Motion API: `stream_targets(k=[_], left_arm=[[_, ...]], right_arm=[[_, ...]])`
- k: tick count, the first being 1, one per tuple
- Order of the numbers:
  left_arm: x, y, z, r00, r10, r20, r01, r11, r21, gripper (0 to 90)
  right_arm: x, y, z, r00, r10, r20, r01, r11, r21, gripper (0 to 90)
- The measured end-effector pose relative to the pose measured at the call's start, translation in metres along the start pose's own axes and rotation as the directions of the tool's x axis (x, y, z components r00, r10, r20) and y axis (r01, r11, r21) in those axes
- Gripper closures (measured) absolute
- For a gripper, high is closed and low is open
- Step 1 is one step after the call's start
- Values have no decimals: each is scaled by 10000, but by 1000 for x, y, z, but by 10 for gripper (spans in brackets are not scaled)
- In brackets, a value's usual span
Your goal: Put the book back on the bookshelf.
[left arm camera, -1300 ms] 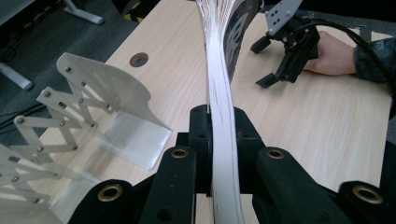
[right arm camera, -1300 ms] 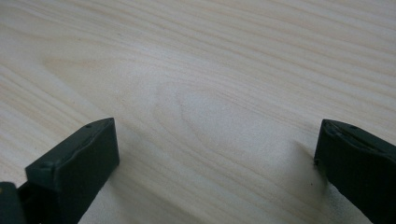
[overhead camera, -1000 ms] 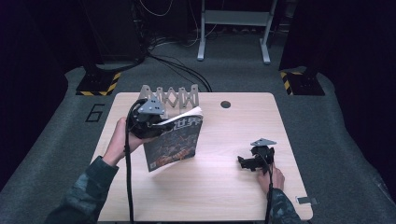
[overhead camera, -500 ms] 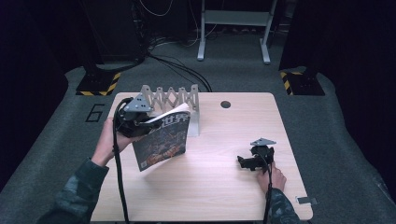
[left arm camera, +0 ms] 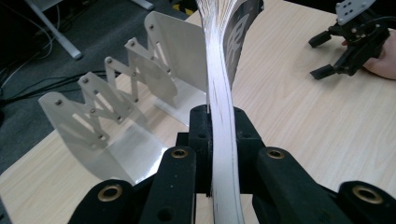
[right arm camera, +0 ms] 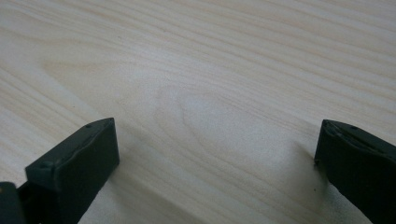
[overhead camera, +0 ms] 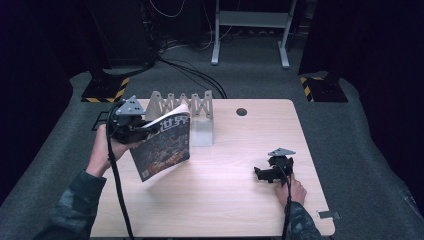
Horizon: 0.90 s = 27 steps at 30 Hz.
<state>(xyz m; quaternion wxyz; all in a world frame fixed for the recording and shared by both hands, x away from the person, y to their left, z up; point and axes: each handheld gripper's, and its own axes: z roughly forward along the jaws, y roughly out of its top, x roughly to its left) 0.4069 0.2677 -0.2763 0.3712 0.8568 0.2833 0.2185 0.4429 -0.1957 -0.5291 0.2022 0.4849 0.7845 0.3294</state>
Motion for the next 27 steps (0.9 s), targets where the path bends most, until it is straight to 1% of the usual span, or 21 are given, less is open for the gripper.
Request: stream_targets(k=[1, 2, 3, 4, 5, 6, 8, 9, 10, 11, 12, 13, 14, 16, 19, 20, 21, 24, 25, 27], left_arm=[[1, -1, -1, 10000, -77, -22, 77, 10000, 36, 820], [4, -2, -2, 9999, -59, -131, 60, 9999, 96, 820], [4, -2, -2, 9999, -59, -131, 60, 9999, 96, 820], [5, -3, -3, 9998, -38, -220, 41, 9999, 112, 820], [7, -3, -4, 9998, -18, -206, 22, 9998, 219, 820], [7, -5, -4, 9994, -197, -300, 199, 9998, 78, 821], [11, -7, -5, 9991, -271, -314, 274, 9996, 106, 820], [12, -8, -5, 9986, -394, -341, 396, 9992, 76, 820], [14, -9, -6, 9986, -374, -379, 378, 9992, 108, 820], [15, -11, -6, 9981, -476, -401, 480, 9988, 91, 820], [17, -12, -7, 9978, -463, -479, 469, 9988, 116, 821], [18, -13, -7, 9972, -534, -529, 540, 9985, 106, 820], [19, -14, -8, 9971, -554, -531, 563, 9983, 170, 820], [23, -18, -9, 9946, -692, -771, 704, 9974, 131, 820], [26, -20, -11, 9936, -788, -807, 807, 9965, 211, 820], [27, -21, -12, 9933, -764, -867, 787, 9966, 234, 821], [28, -22, -12, 9916, -886, -938, 906, 9957, 174, 821], [33, -24, -14, 9888, -1014, -1095, 1042, 9944, 199, 821], [35, -25, -15, 9864, -1133, -1193, 1157, 9932, 138, 821], [36, -26, -16, 9853, -1168, -1250, 1193, 9928, 124, 820]], right_arm=[[0, 0, 0, 10000, -29, -1, 29, 10000, -20, 0], [0, 0, 0, 10000, -25, 1, 25, 10000, -17, 0], [0, 0, 0, 10000, -25, 1, 25, 10000, -17, 0], [0, 0, 0, 10000, -24, -1, 24, 10000, -21, 0], [0, 0, 0, 10000, -25, -2, 25, 10000, -20, 0], [0, 0, 0, 10000, -26, -5, 26, 10000, -21, 0], [0, 0, 0, 10000, -43, -6, 43, 10000, -30, 0], [0, 0, 0, 10000, -51, -10, 51, 10000, -30, 0], [0, 0, 0, 10000, -29, -4, 29, 10000, -22, 0], [0, 0, 0, 10000, -28, -3, 28, 10000, -20, 0], [0, 0, 0, 10000, -47, -6, 47, 10000, -27, 0], [0, 0, 0, 10000, -58, -13, 58, 10000, -33, 0], [0, 0, 0, 10000, -58, -13, 58, 10000, -33, 0], [0, 0, 0, 10000, -36, -11, 36, 10000, -24, 0], [0, 0, 0, 10000, -36, -10, 36, 10000, -25, 0], [0, 0, 0, 10000, -35, -12, 35, 10000, -21, 0], [0, 0, 0, 10000, -35, -12, 35, 10000, -21, 0], [0, 0, 0, 10000, -36, -15, 36, 10000, -21, 0], [0, 0, 0, 10000, -39, -12, 39, 10000, -23, 0], [0, 0, 0, 10000, -39, -17, 39, 10000, -20, 0]])
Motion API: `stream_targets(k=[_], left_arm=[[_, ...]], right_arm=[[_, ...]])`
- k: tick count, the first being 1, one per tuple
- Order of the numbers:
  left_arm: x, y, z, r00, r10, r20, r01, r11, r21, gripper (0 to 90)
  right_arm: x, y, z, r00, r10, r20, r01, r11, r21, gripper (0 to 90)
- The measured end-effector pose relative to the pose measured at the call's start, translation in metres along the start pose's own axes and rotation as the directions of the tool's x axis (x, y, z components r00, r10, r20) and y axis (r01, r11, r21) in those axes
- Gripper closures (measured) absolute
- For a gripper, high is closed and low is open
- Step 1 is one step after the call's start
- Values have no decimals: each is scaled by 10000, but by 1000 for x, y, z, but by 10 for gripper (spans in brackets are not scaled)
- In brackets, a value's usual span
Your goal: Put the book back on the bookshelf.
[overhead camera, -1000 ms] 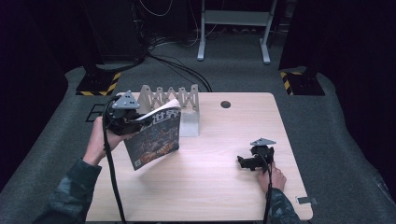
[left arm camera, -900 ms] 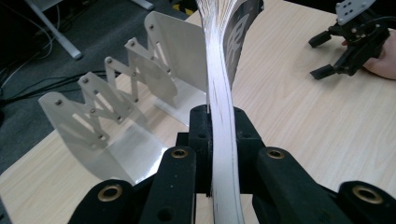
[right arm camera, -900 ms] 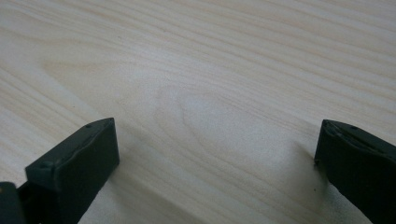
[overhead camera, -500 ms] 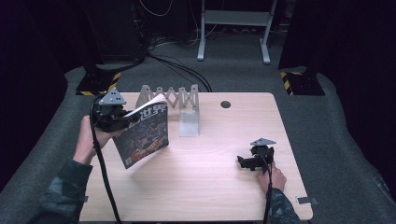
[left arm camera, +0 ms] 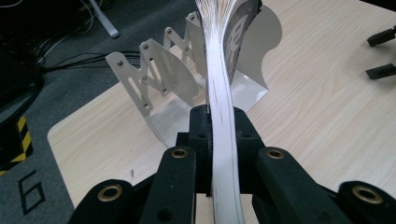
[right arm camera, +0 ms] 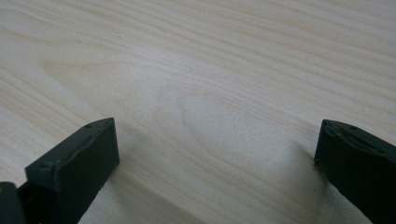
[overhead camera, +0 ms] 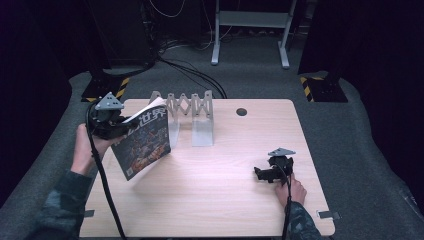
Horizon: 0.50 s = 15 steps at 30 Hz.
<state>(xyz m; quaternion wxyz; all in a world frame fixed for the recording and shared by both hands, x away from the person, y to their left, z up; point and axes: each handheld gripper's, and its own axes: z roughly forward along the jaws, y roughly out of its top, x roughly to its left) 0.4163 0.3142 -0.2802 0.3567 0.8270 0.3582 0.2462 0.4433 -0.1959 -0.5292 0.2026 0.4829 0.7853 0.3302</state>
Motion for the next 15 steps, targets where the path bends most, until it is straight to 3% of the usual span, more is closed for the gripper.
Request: stream_targets(k=[3, 10, 15], left_arm=[[4, -1, -1, 9999, -69, -149, 70, 10000, 42, 821], [12, -3, -2, 9964, -639, -555, 628, 9978, -217, 821], [14, -2, -1, 9951, -739, -660, 721, 9970, -289, 821]], right_arm=[[0, 0, 0, 10000, -21, -4, 21, 10000, -10, 0], [0, 0, 0, 10000, -32, -11, 32, 10000, -11, 0], [0, 0, 0, 10000, -33, -22, 33, 10000, -5, 0]])
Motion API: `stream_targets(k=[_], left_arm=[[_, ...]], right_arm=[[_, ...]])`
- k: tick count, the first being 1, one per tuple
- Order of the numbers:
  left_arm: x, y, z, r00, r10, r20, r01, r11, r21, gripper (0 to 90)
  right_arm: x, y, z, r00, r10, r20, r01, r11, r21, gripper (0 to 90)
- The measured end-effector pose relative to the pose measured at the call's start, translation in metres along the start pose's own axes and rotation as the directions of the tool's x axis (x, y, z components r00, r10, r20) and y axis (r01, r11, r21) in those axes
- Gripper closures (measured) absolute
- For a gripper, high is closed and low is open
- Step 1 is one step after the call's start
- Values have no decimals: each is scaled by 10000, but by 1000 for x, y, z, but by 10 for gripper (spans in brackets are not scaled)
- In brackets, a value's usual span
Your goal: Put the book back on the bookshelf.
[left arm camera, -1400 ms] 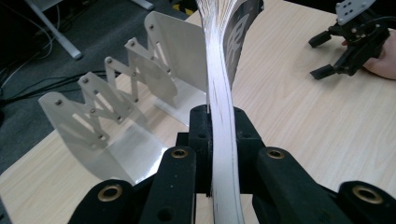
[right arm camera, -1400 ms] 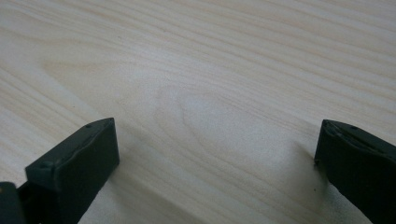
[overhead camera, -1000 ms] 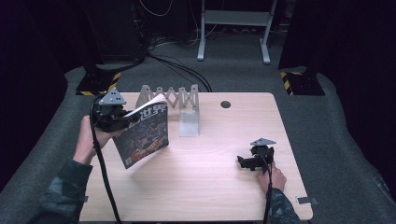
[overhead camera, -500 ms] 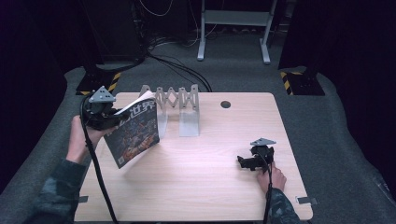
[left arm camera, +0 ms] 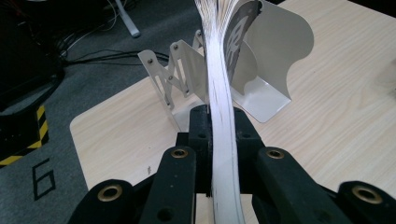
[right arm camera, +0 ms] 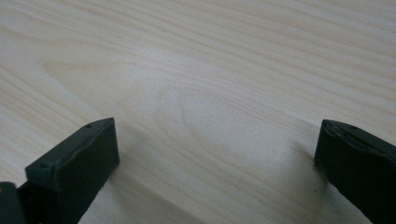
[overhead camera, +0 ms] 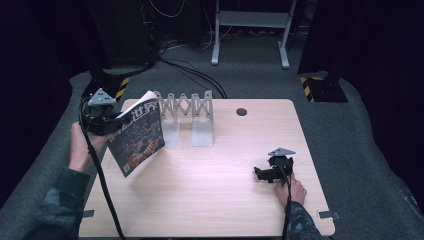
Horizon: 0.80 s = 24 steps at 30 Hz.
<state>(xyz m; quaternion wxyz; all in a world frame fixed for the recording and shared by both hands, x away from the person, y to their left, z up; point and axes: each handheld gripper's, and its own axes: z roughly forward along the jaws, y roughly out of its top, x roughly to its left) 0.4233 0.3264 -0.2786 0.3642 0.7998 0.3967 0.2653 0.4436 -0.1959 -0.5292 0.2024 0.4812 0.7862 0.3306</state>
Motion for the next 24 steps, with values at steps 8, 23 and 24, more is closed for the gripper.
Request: stream_targets(k=[8, 23, 24], left_arm=[[3, 7, 7, 9998, -147, -137, 147, 9999, -27, 821], [8, 17, 34, 9971, -627, -440, 620, 9980, -152, 821], [9, 17, 36, 9970, -634, -448, 628, 9979, -151, 821]], right_arm=[[0, 0, 0, 10000, 2, 1, -2, 10000, -2, 0], [0, 0, 0, 10000, 0, -4, 0, 10000, -2, 0], [0, 0, 0, 10000, 0, -4, 0, 10000, -2, 0]])
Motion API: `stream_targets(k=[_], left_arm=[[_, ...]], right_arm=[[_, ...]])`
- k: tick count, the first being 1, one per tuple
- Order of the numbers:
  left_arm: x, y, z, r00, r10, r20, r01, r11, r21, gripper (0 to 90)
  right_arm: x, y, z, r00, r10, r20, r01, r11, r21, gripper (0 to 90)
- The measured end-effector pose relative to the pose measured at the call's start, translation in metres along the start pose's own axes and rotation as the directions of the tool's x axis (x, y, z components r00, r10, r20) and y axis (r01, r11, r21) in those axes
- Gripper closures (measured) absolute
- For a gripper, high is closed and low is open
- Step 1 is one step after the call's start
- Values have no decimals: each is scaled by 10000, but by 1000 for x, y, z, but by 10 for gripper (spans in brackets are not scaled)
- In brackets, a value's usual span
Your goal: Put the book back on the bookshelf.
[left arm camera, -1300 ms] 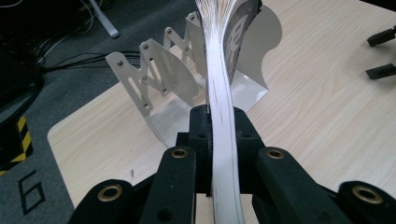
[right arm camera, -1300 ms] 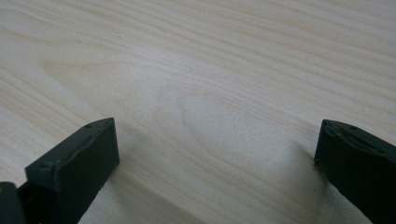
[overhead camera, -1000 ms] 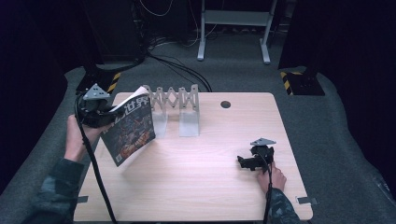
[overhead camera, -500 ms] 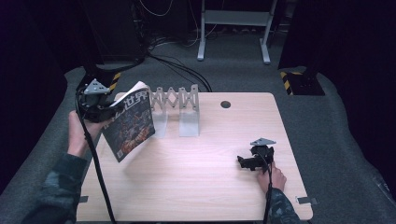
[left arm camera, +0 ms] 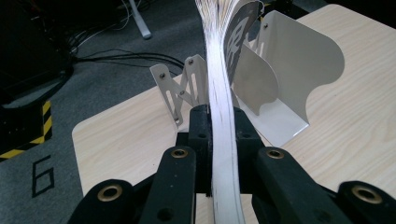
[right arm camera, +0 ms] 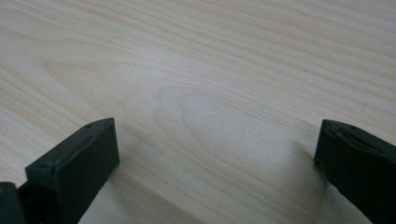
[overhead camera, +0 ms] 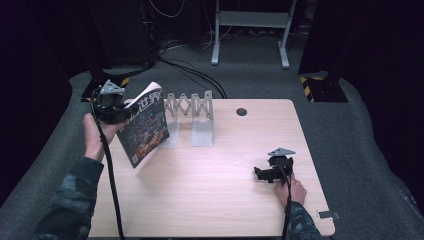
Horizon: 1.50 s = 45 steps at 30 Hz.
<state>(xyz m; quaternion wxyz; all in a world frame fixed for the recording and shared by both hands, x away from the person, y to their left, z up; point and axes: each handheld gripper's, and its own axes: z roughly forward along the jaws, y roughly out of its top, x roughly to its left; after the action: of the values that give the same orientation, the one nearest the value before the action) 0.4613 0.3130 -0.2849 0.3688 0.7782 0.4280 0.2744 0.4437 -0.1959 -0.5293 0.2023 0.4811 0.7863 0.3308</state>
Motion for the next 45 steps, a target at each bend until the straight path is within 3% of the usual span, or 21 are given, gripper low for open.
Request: stream_targets(k=[13, 24, 32, 45], left_arm=[[2, 8, 17, 9988, -410, -263, 405, 9990, -183, 821], [4, 13, 30, 9939, -960, -539, 937, 9947, -432, 822], [2, 14, 38, 9917, -1100, -660, 1067, 9929, -521, 822], [1, 12, 53, 9802, -1683, -1042, 1582, 9825, -986, 822]], right_arm=[[0, 0, 0, 10000, 1, -1, -1, 10000, -1, 0], [0, 0, 0, 10000, -9, -8, 9, 10000, -3, 0], [0, 0, 0, 10000, -15, -10, 15, 10000, 2, 0], [0, 0, 0, 10000, -14, -4, 14, 10000, -1, 0]])
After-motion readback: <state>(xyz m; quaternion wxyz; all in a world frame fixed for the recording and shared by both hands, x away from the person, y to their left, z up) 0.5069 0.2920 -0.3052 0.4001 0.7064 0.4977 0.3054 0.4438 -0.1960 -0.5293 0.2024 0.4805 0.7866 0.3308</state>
